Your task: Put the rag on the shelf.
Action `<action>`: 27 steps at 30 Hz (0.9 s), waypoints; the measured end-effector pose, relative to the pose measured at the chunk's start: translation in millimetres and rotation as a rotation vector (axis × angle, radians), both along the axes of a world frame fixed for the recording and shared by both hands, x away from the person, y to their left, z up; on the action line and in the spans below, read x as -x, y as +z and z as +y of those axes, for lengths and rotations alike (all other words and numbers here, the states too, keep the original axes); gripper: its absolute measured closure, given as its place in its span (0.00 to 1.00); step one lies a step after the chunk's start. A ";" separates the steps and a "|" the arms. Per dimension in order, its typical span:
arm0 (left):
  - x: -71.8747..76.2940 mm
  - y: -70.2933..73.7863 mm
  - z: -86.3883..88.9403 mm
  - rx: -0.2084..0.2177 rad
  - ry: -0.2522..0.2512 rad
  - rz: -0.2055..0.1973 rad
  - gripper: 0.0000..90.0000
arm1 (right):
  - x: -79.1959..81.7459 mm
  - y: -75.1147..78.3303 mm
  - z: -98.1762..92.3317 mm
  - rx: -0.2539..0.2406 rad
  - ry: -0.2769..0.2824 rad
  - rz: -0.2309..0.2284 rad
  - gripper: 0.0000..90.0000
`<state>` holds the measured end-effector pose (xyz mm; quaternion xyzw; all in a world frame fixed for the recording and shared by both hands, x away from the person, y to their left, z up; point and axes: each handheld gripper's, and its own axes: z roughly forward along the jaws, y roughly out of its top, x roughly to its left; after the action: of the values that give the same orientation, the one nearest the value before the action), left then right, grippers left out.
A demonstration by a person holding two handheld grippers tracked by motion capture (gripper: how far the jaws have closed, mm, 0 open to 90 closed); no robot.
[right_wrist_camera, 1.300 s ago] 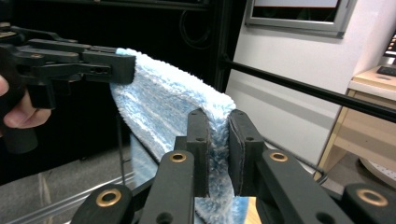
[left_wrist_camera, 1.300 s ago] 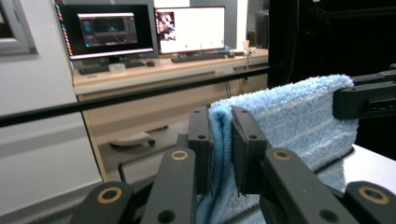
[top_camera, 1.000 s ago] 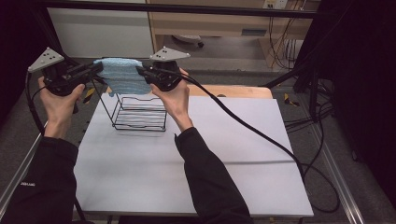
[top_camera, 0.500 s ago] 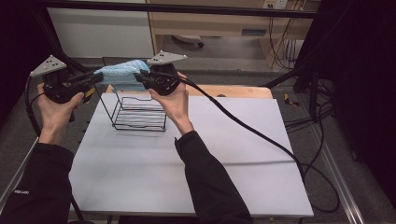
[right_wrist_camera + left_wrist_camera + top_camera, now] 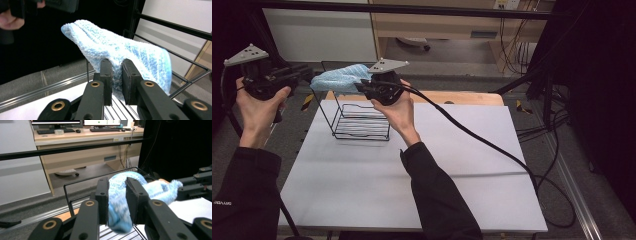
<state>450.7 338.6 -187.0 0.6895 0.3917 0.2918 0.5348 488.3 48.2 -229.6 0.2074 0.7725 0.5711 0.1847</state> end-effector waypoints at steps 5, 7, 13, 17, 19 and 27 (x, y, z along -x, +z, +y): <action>-10.1 -2.4 -11.8 -0.048 -0.018 0.071 0.93 | 1.3 -1.0 0.5 0.017 0.014 0.001 0.89; -12.0 -6.9 -15.7 -0.076 -0.034 0.100 0.97 | 1.3 -1.1 0.3 0.023 0.018 0.004 0.89; -11.6 -23.7 -15.4 -0.100 -0.066 0.158 1.00 | 1.4 -2.7 1.0 0.047 0.028 0.009 0.85; -11.5 -32.7 -14.5 -0.113 -0.071 0.167 1.00 | 1.8 -3.8 1.9 0.048 0.035 0.020 0.82; -11.4 -35.8 -15.6 -0.116 -0.071 0.166 1.00 | 1.6 -3.9 2.1 0.048 0.036 0.022 0.80; -12.7 -44.4 -18.7 -0.137 -0.062 0.165 1.00 | 4.1 0.5 0.6 0.006 0.042 0.028 0.69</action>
<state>463.4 320.0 -231.4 0.7579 0.3917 0.2435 0.4613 484.2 48.8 -229.1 0.1986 0.7807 0.5698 0.1623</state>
